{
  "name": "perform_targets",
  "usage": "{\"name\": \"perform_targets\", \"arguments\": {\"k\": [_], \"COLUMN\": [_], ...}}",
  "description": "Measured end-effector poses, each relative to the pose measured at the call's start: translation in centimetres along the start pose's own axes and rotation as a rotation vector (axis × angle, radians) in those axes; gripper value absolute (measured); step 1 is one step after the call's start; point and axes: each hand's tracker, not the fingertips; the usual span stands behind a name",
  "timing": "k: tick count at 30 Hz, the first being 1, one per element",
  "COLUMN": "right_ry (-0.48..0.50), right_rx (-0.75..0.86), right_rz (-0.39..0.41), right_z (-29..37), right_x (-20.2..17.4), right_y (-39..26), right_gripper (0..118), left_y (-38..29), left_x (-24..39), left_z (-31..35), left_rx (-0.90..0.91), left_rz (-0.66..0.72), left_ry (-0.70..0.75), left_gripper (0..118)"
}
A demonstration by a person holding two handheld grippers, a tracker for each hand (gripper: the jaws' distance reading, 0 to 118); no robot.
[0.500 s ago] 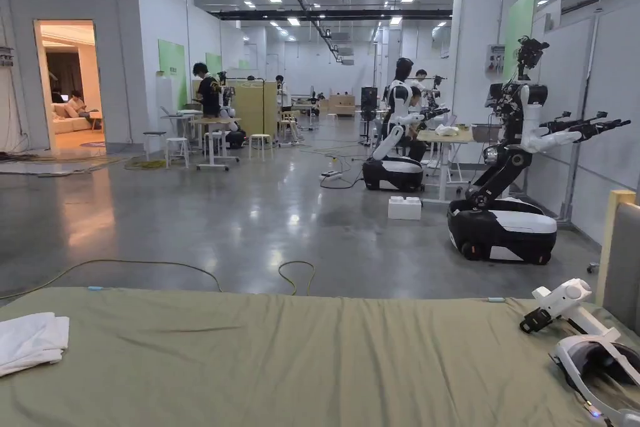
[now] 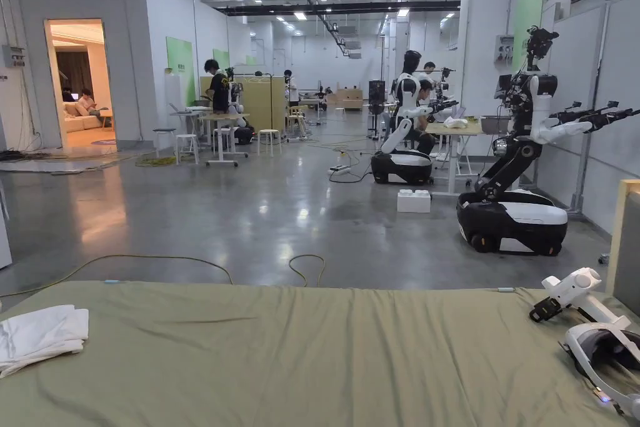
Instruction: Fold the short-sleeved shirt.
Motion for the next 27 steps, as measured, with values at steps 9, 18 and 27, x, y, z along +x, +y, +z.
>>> {"name": "perform_targets", "arguments": {"k": [9, 18, 27], "right_ry": [-0.110, -0.169, -0.136], "right_rx": [-0.157, -0.053, -0.033], "right_rz": [-1.227, -1.795, -1.775], "right_z": [0.6, 3.4, 3.4], "right_x": [8.1, 8.5, 9.5], "right_y": [-6.1, -8.0, -7.0], "right_gripper": [0, 0, 0], "left_y": [-9.3, -8.9, -7.9], "left_x": [-8.6, -5.8, -6.6], "left_z": [1.5, 3.4, 3.6], "left_rx": [0.033, 0.150, 0.156], "left_rz": [1.522, 1.736, 1.730], "left_ry": [-0.029, -0.038, -0.019], "left_gripper": [0, 0, 0]}}
